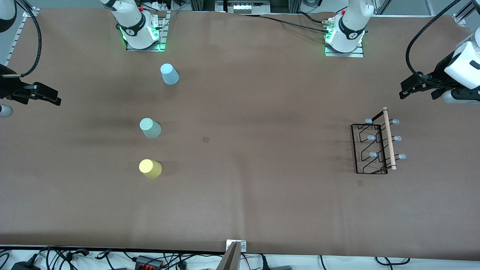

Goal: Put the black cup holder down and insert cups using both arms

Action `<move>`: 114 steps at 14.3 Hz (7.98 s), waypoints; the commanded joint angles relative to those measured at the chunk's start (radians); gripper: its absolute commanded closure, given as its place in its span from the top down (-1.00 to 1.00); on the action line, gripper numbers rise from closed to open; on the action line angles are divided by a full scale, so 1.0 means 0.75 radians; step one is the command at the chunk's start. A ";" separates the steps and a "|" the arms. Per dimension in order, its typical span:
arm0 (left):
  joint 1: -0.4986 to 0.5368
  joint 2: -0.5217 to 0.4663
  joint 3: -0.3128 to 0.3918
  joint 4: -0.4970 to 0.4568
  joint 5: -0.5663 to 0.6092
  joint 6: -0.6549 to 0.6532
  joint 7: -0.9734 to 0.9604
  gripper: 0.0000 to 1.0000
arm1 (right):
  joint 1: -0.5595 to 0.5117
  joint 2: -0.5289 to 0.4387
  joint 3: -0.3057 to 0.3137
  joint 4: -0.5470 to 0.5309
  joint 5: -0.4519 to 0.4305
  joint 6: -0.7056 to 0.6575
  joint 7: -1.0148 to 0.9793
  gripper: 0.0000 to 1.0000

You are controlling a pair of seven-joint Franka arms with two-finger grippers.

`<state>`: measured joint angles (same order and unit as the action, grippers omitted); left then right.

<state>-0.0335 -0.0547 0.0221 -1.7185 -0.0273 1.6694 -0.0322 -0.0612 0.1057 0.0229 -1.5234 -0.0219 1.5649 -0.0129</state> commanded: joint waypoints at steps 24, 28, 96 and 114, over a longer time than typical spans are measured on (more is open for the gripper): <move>0.000 -0.003 0.013 0.015 -0.009 -0.046 0.016 1.00 | 0.184 0.092 0.012 -0.894 0.021 1.131 0.092 1.00; -0.002 0.048 0.003 0.023 -0.011 -0.159 0.016 1.00 | 0.262 0.186 0.012 -0.898 0.021 1.233 0.246 1.00; -0.531 0.714 -0.279 0.383 0.163 0.286 -0.919 1.00 | 0.337 -0.254 0.198 -0.753 0.314 0.630 0.940 -0.23; 0.116 0.012 -0.291 -0.083 0.139 0.059 -0.010 1.00 | 0.928 0.381 0.346 -0.249 -0.118 0.930 2.290 -0.22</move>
<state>0.0336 0.1086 -0.1823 -1.6030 0.0847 1.6636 -0.0632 0.6271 0.3864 0.2887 -1.7384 -0.0867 2.2718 1.6770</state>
